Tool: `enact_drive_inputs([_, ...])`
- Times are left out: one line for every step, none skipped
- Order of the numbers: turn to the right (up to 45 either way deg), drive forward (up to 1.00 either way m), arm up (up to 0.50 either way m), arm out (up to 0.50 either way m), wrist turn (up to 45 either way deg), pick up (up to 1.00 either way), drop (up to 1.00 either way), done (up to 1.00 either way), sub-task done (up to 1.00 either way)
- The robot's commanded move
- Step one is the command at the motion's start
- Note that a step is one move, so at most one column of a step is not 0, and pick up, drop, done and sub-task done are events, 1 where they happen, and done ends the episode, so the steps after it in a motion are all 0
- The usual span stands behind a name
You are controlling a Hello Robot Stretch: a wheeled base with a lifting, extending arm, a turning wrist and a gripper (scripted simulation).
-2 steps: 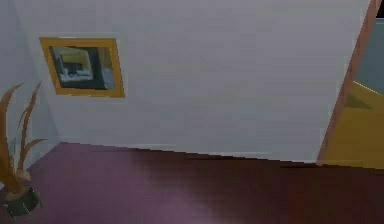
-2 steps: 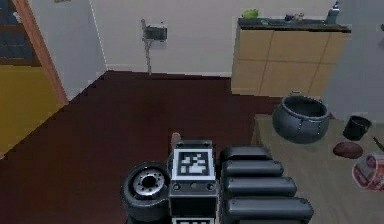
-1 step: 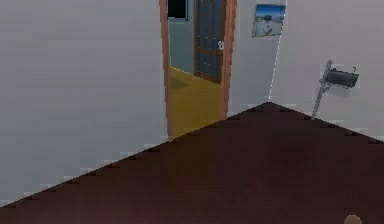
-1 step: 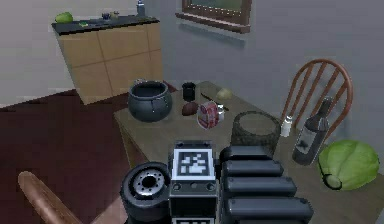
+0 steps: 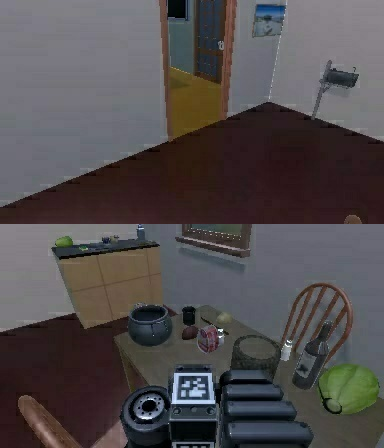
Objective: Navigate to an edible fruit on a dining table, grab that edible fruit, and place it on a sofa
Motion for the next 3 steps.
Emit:
enact_drive_inputs([45.0, 0.00, 0.00, 0.00, 0.0, 0.00, 0.00, 0.00, 0.00])
enact_drive_inputs([-45.0, 0.00, 0.00, 0.00, 0.0, 0.00, 0.00, 0.00, 0.00])
enact_drive_inputs([39.0, 0.00, 0.00, 0.00, 0.0, 0.00, 0.00, 0.00, 0.00])
